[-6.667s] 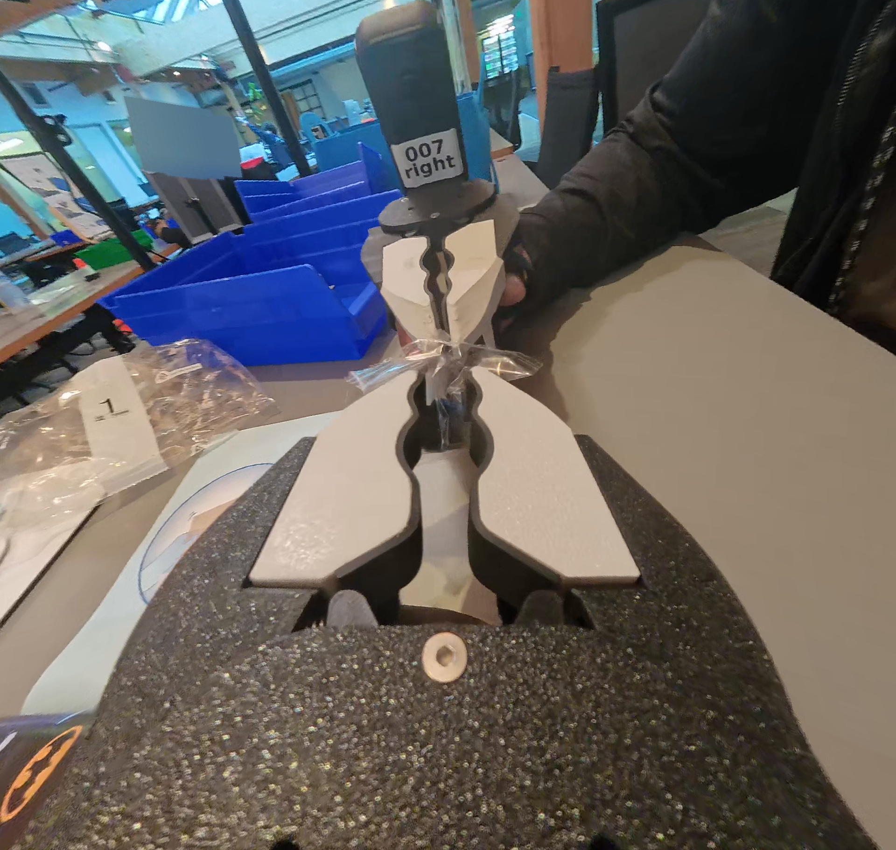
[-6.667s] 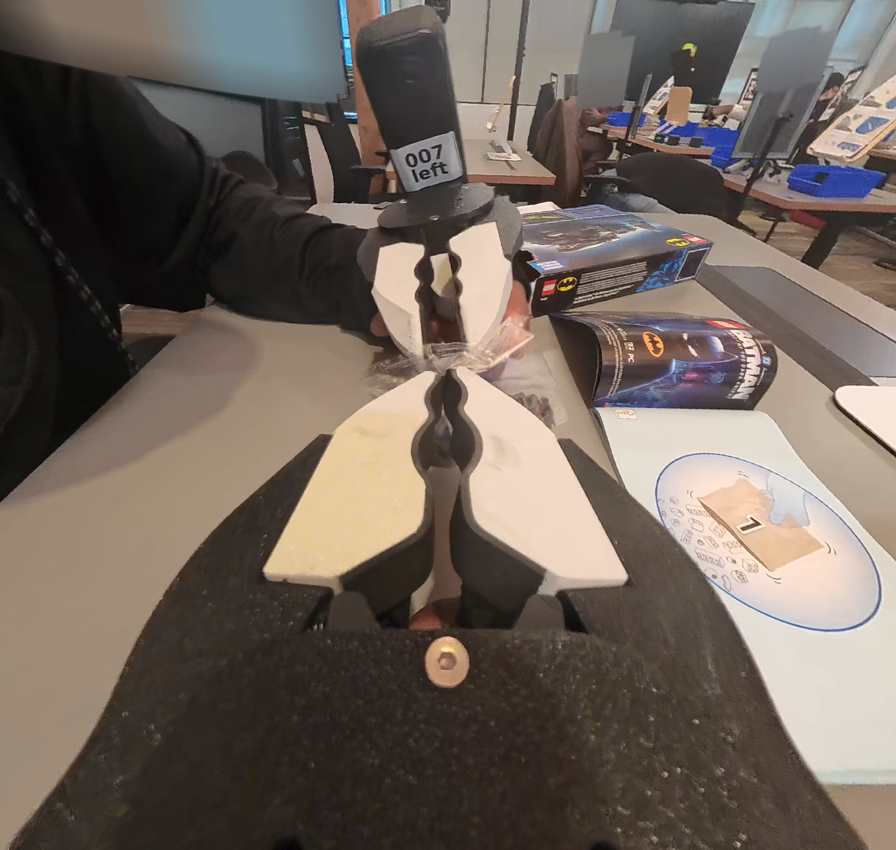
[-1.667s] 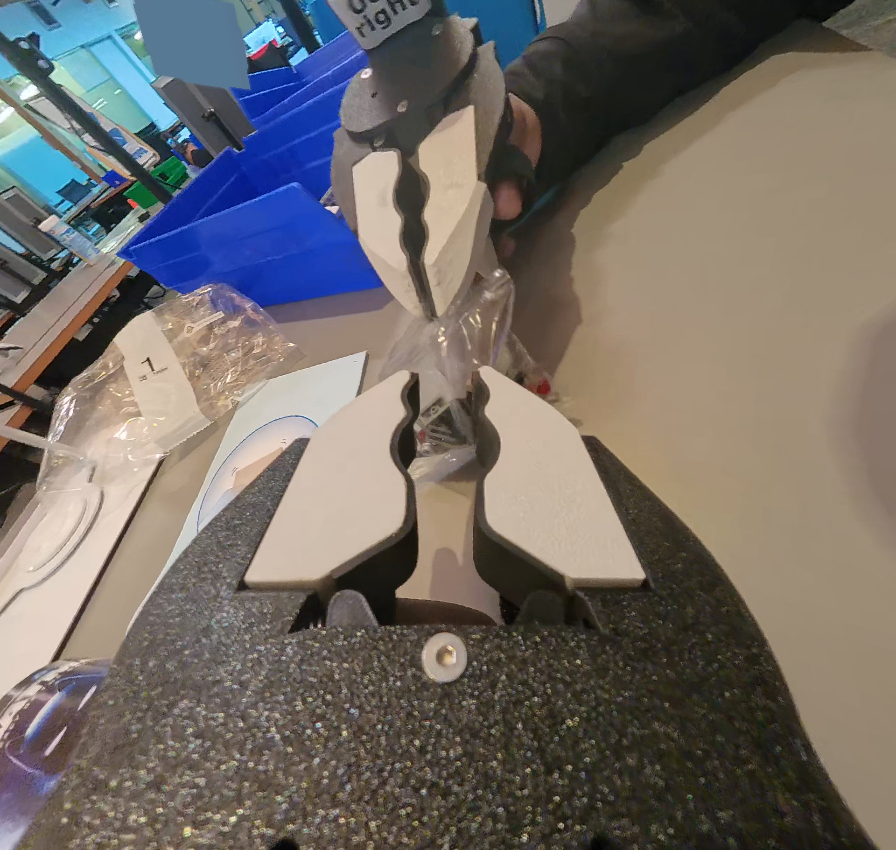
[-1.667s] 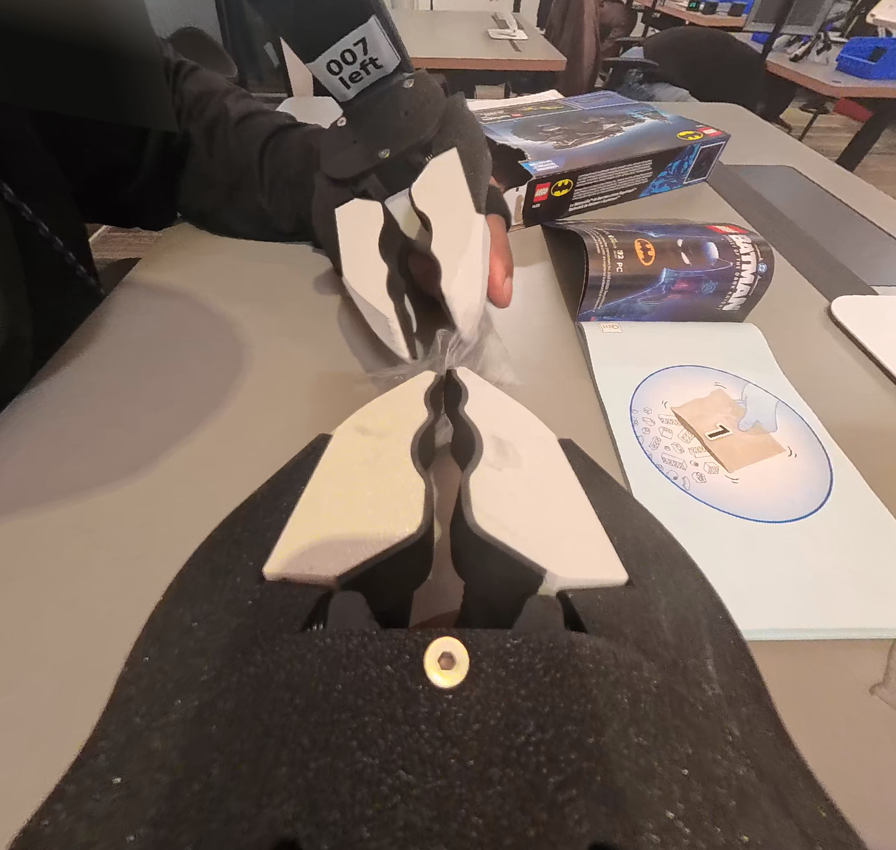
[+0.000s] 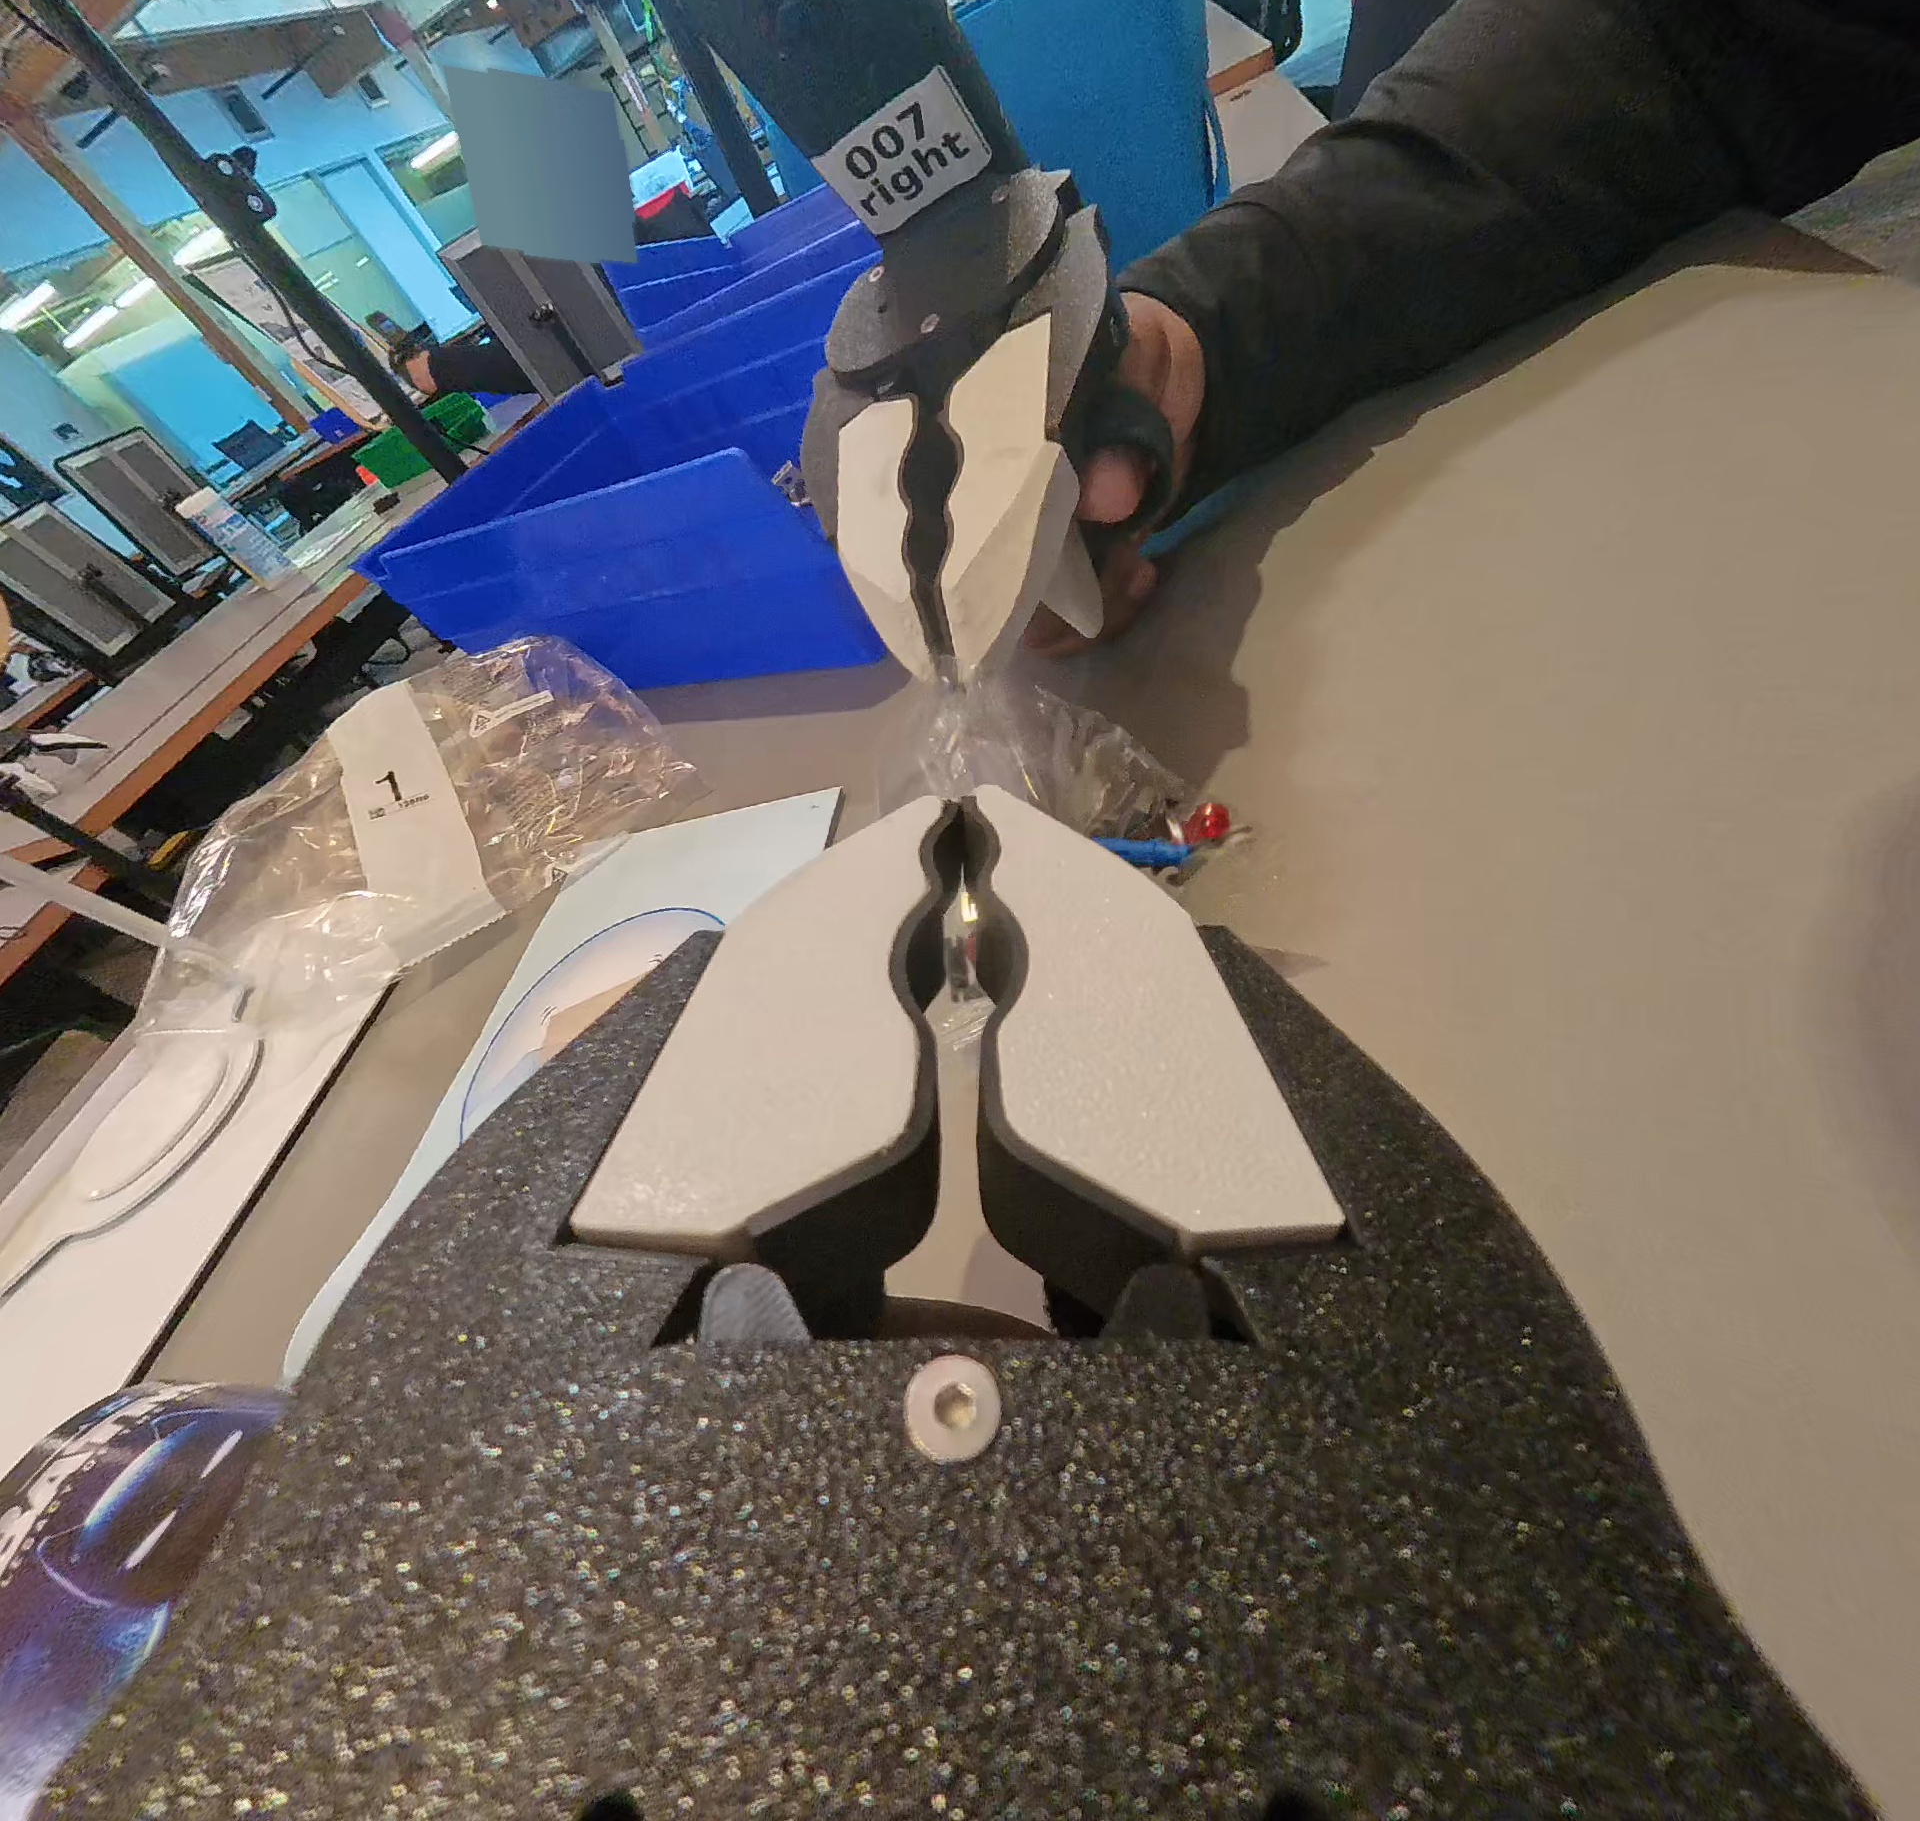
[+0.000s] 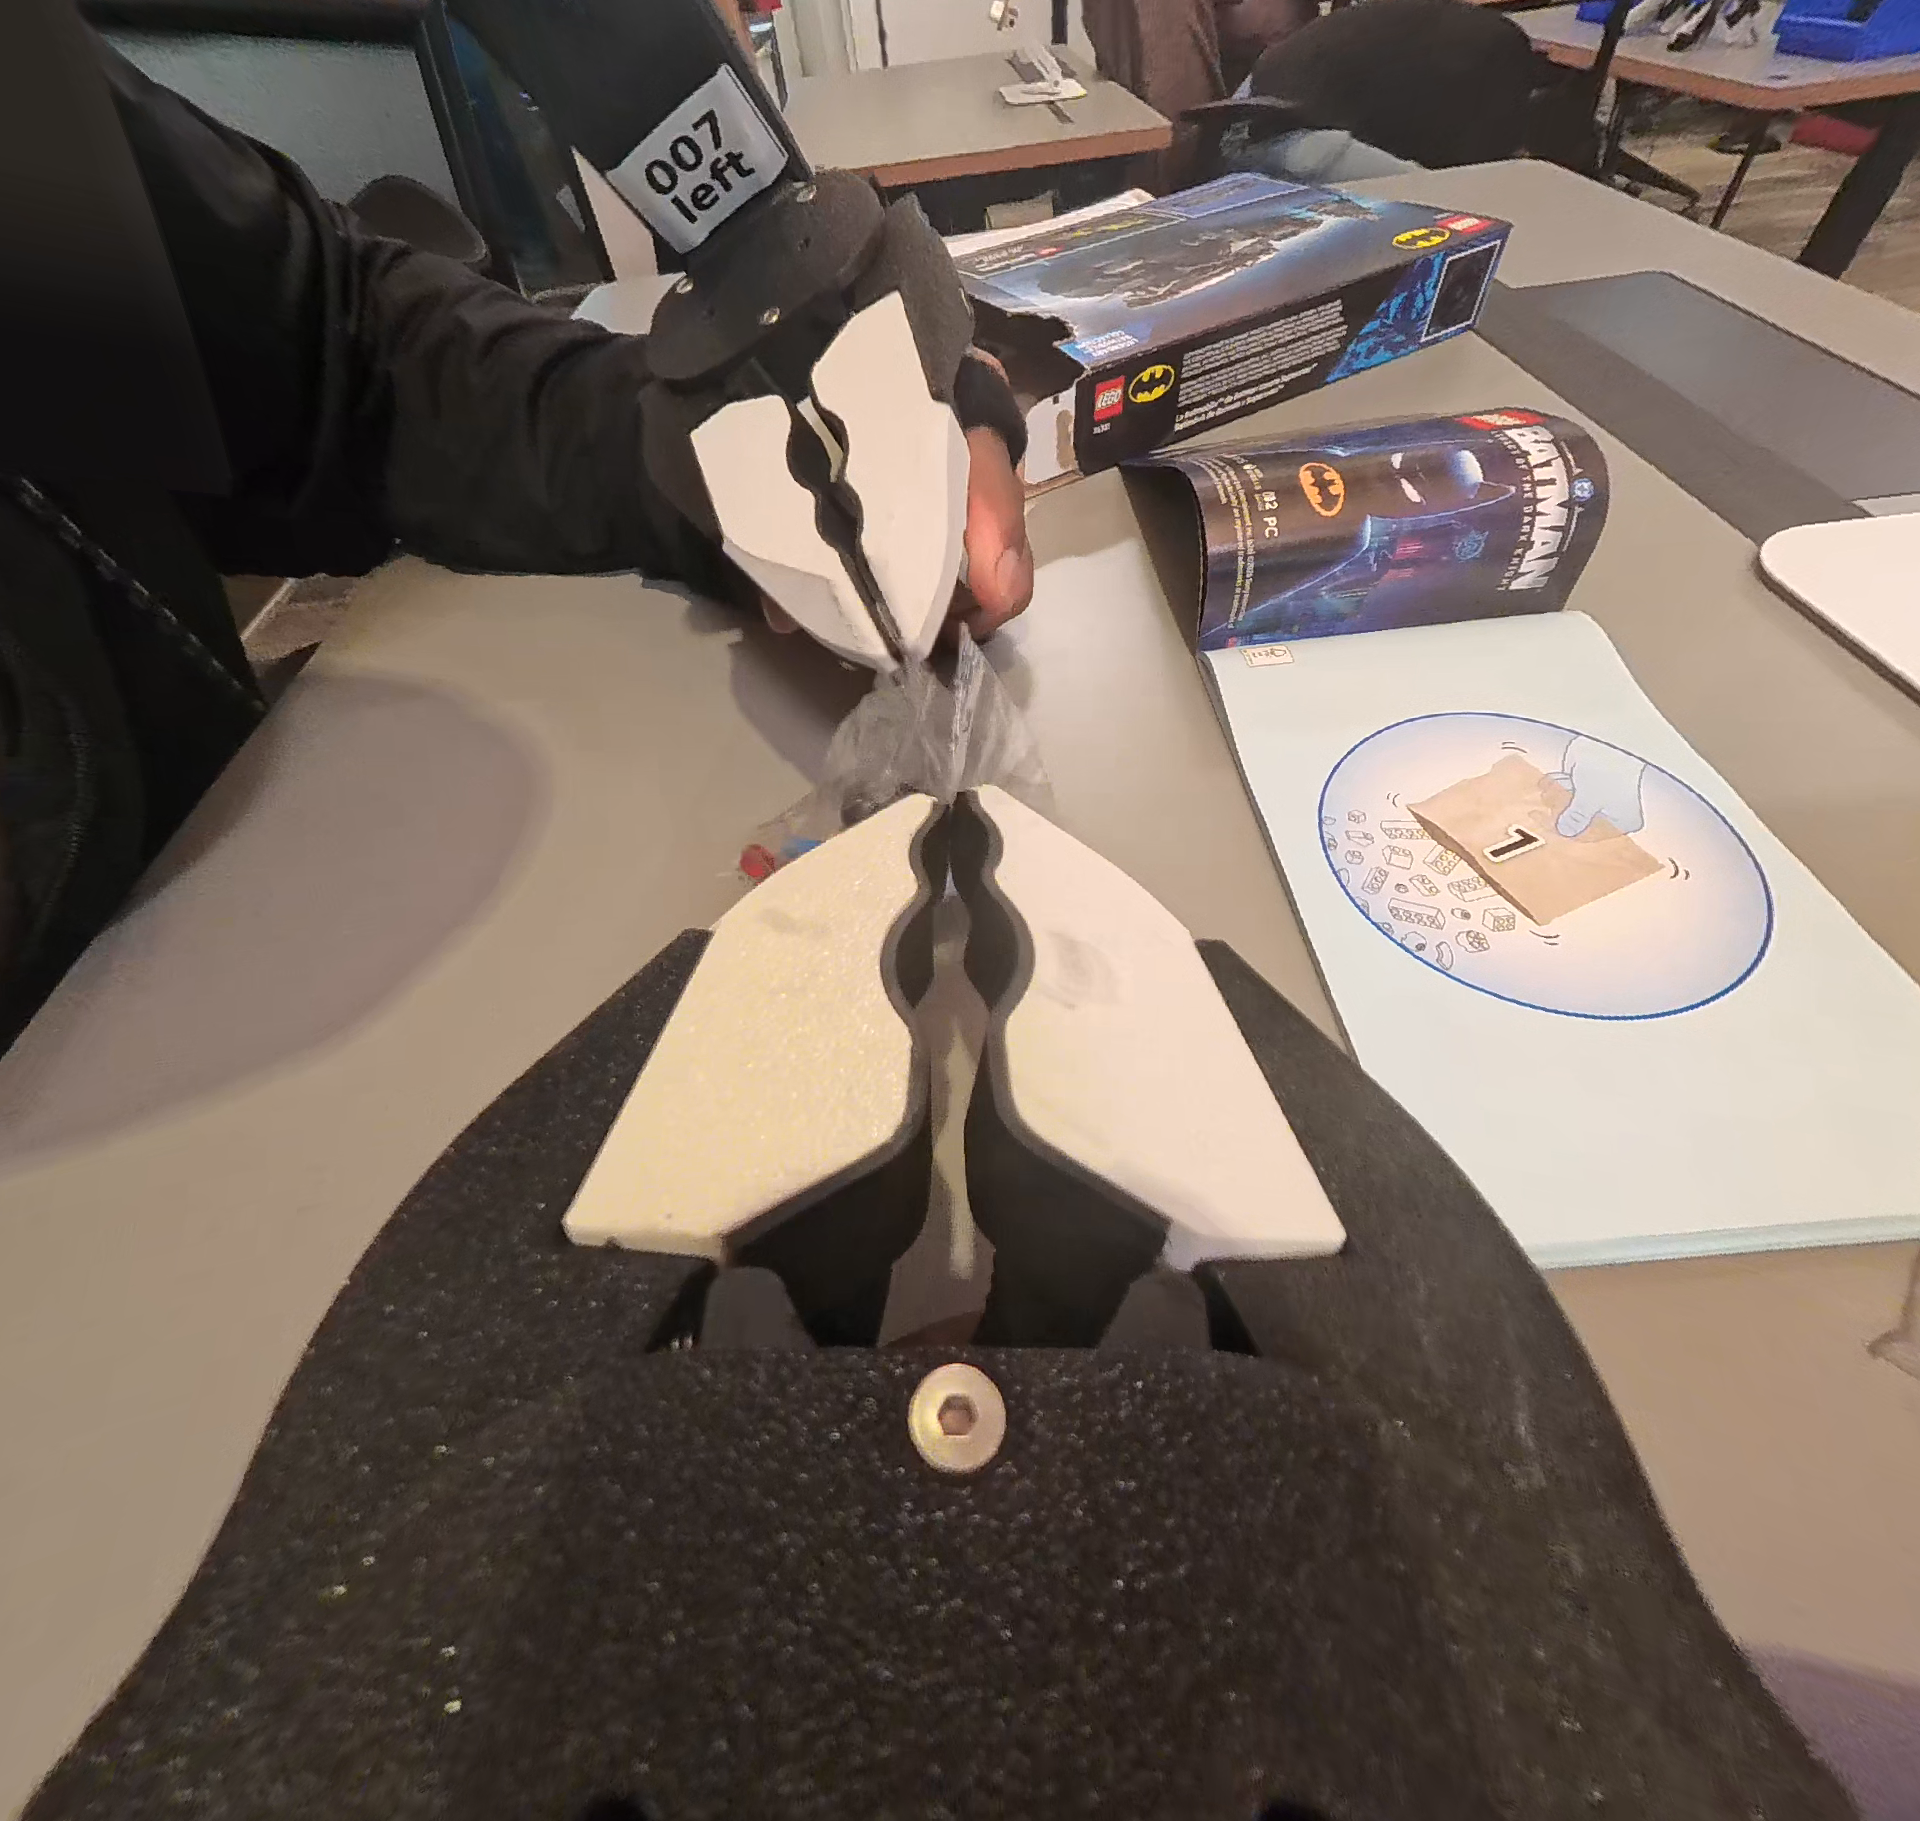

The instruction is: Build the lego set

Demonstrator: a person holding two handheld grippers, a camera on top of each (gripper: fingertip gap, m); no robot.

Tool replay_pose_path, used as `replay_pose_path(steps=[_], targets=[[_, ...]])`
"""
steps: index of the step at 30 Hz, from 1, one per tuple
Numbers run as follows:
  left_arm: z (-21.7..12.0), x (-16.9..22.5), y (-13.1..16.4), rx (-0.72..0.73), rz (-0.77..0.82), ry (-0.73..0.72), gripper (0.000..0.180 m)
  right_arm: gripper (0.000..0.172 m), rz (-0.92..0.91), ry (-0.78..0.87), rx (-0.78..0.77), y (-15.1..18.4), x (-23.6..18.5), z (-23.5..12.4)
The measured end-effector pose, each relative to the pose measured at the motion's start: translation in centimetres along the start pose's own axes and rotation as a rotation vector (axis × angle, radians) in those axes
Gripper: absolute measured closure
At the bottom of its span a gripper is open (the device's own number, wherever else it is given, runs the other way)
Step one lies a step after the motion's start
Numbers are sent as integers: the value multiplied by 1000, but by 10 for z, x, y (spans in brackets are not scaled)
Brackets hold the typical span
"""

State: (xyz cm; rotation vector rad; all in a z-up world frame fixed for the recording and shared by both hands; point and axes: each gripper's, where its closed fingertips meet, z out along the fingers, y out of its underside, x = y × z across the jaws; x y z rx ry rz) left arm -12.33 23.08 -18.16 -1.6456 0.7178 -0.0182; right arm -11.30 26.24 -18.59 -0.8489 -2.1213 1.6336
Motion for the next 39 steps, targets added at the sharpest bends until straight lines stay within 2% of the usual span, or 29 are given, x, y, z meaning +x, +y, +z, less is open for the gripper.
replay_pose_path(steps=[25, 39], targets=[[-7, -4, -2, 45, 17, 0, 180, 171, 23, 12, 11, -1, 4, -3], [-2, 1, 1, 9, 53, 0, 180, 156, -167, 15, 78, -11, -16, -2]])
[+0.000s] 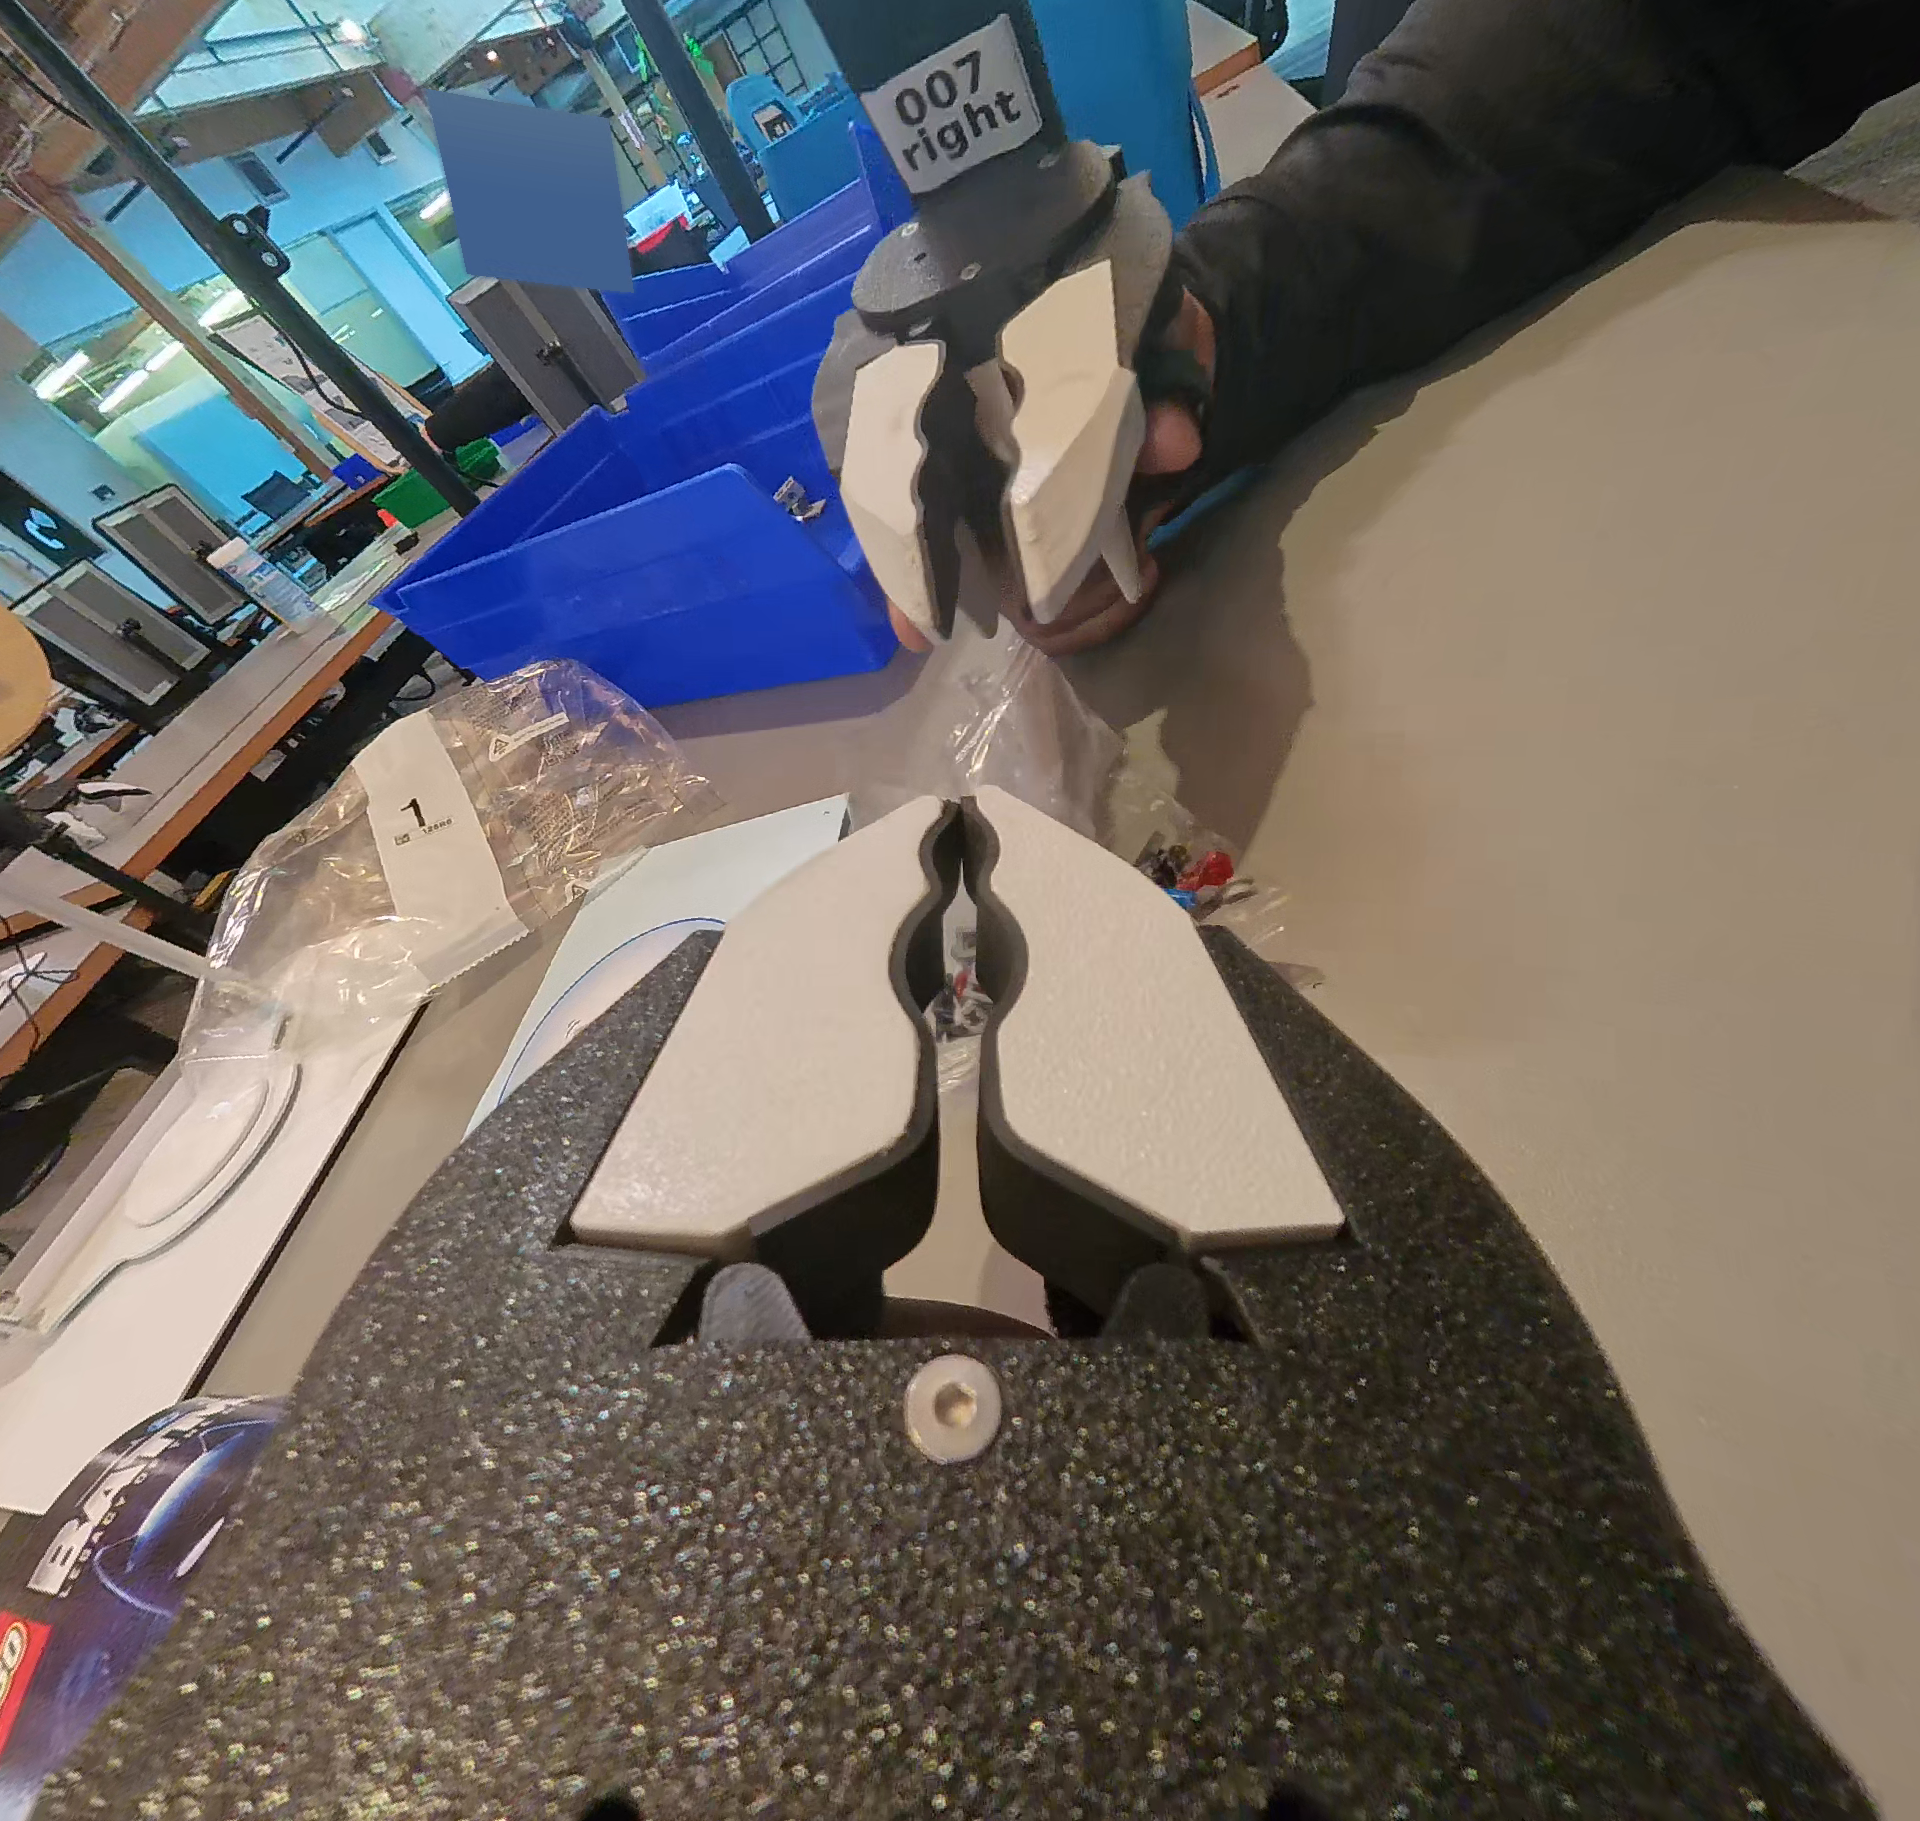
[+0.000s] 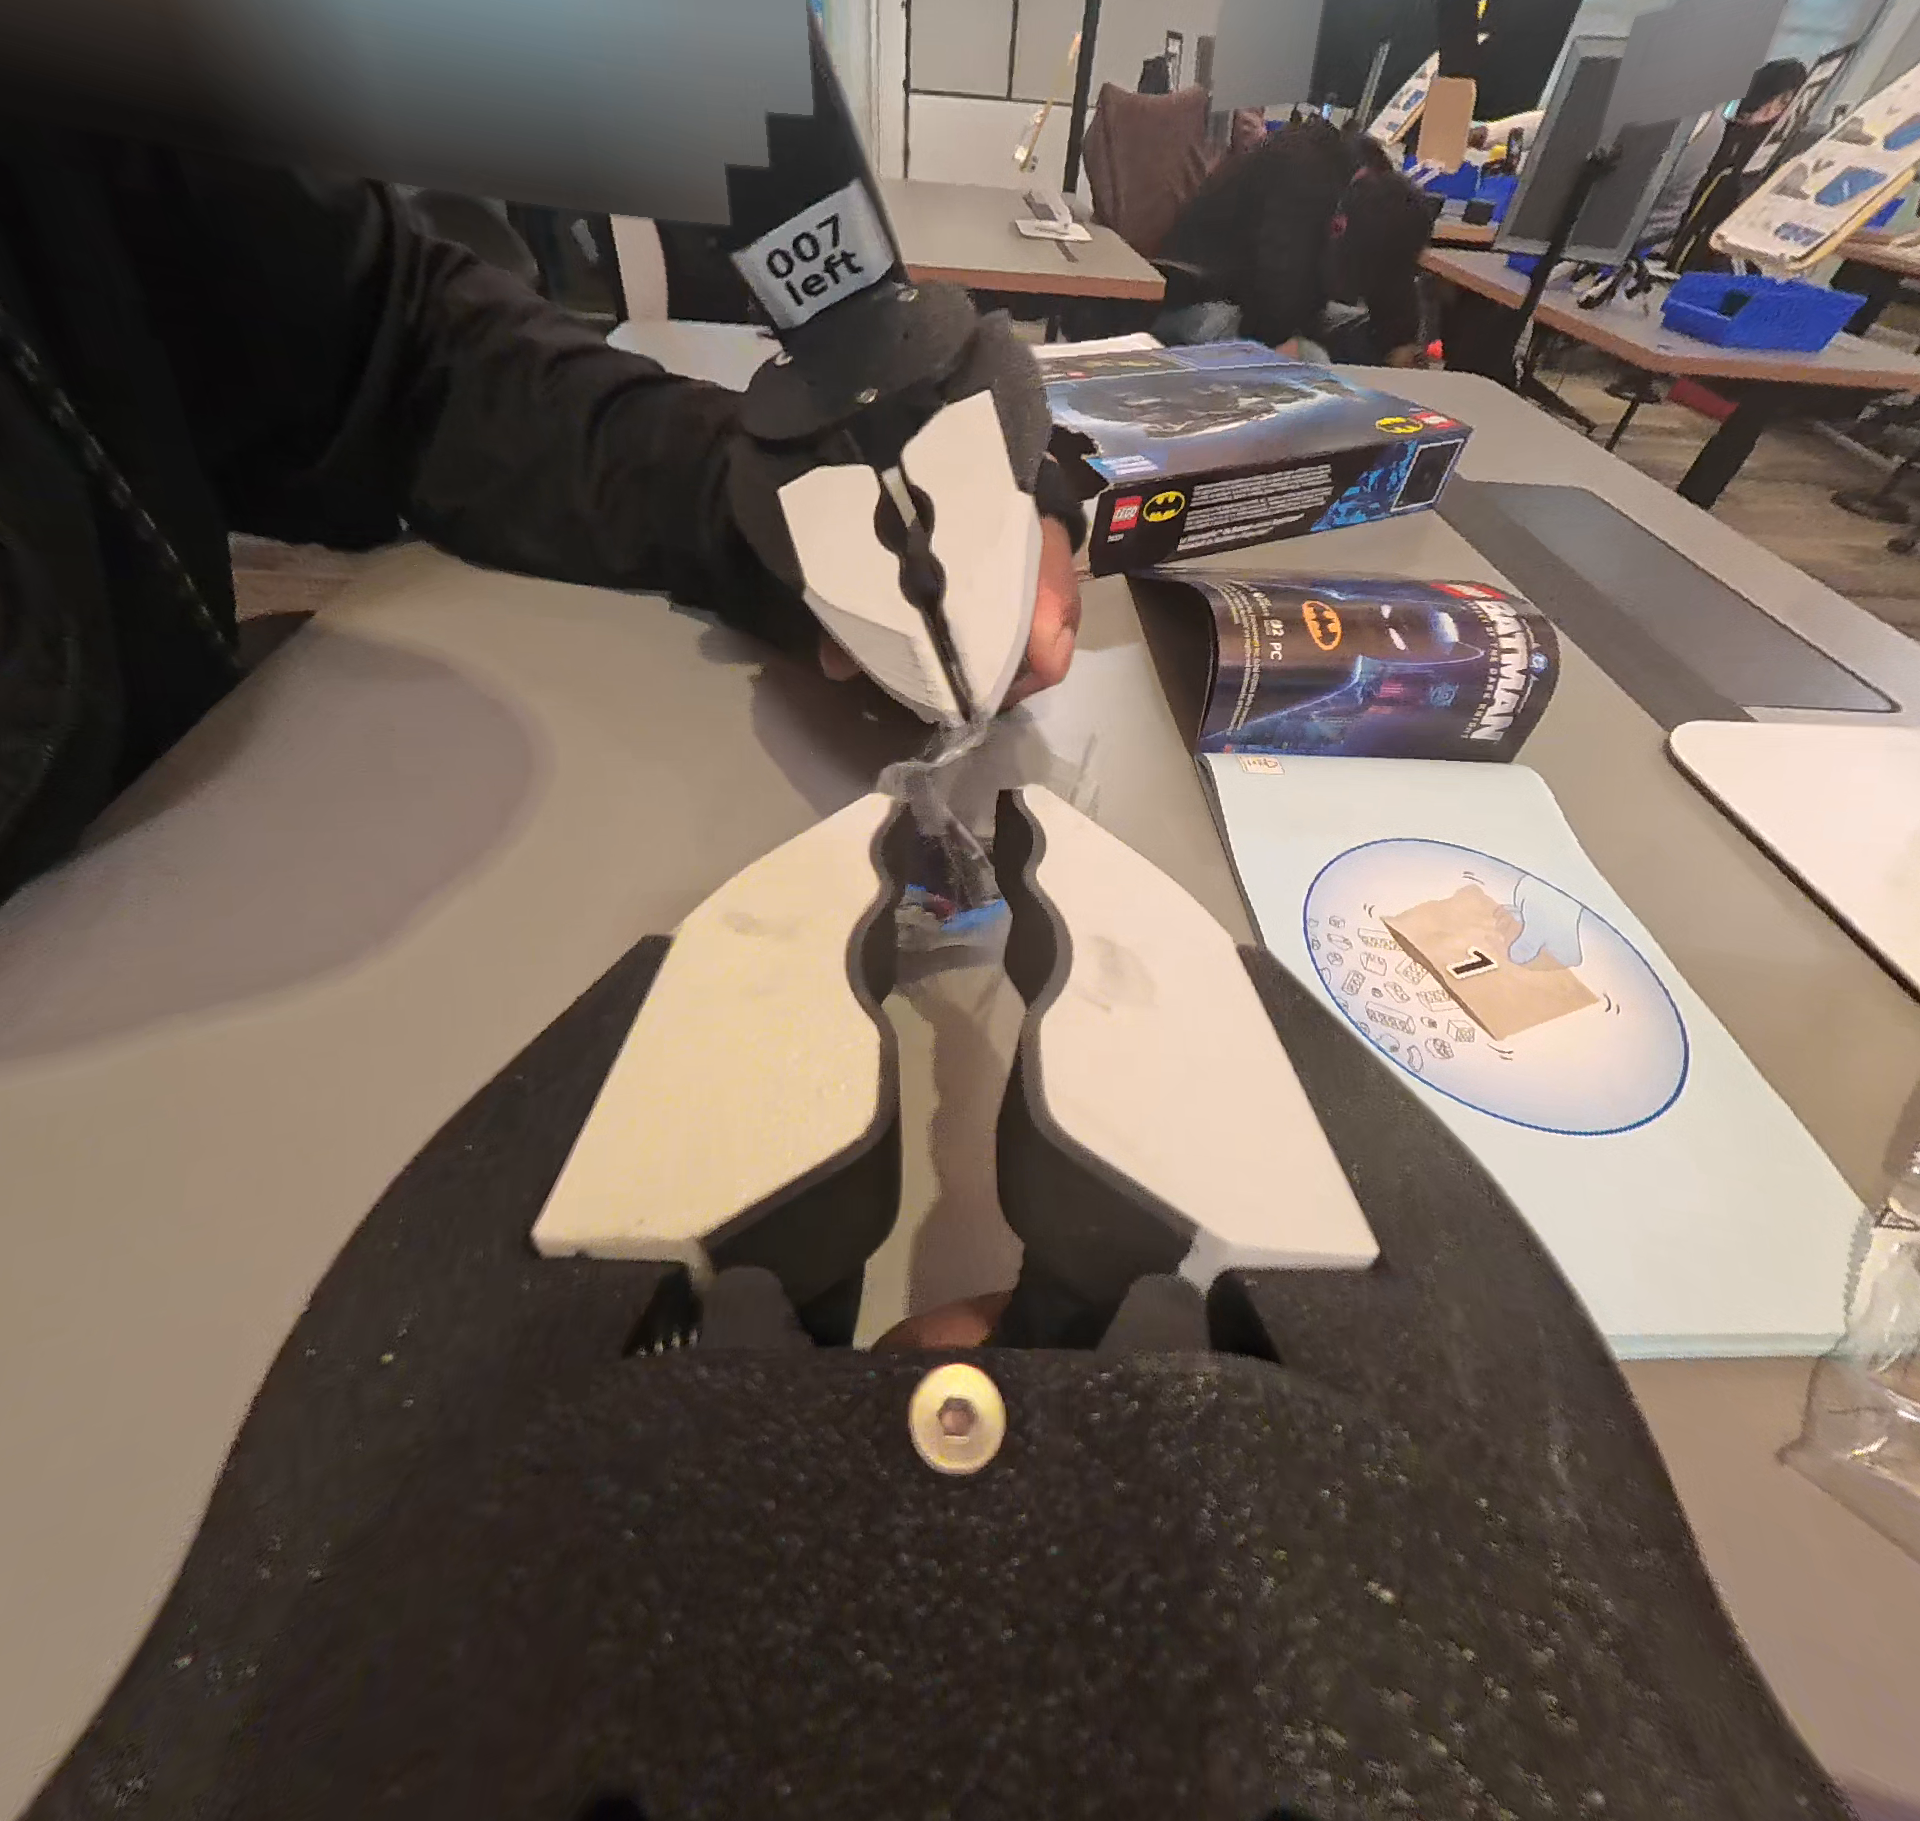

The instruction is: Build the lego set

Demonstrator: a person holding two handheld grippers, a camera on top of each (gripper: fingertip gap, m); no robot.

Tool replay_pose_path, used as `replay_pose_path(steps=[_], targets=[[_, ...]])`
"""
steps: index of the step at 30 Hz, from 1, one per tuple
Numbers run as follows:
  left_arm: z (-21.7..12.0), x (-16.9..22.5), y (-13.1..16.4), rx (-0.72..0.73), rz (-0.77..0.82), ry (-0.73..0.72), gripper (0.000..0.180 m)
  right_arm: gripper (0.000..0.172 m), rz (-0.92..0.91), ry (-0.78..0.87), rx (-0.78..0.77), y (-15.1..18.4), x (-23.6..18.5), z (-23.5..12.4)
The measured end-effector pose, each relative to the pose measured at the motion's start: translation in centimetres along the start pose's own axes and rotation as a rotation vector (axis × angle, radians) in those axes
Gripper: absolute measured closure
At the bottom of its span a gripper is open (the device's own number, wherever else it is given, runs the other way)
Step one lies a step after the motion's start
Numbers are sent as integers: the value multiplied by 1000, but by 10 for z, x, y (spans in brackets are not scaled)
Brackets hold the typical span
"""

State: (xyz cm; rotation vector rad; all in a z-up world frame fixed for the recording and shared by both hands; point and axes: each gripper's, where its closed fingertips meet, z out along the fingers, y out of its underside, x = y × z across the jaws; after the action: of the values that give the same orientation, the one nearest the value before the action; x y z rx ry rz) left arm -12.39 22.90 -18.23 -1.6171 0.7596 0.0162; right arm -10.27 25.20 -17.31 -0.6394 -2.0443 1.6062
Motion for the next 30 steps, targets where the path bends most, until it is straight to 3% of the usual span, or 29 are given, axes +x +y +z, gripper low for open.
replay_pose_path(steps=[12, 17, 21, 24, 30], targets=[[1, 4, 0, -3, 22, 16, 180, 152, -165, 80, -138, 18, 1, 8], [-3, -2, -2, 25, -6, -2, 180, 150, -122, 108, -94, 13, 13, -2], [-3, -2, -3, 32, -9, 2, 180, 135, -65, 100, -122, 18, 18, -2], [-2, 2, -3, 28, 15, 16, 180, 134, -76, 65, -138, 19, 11, 3], [1, 7, 1, -1, 53, 33, 180, 171, -134, 86, -180, 25, 9, 6]])
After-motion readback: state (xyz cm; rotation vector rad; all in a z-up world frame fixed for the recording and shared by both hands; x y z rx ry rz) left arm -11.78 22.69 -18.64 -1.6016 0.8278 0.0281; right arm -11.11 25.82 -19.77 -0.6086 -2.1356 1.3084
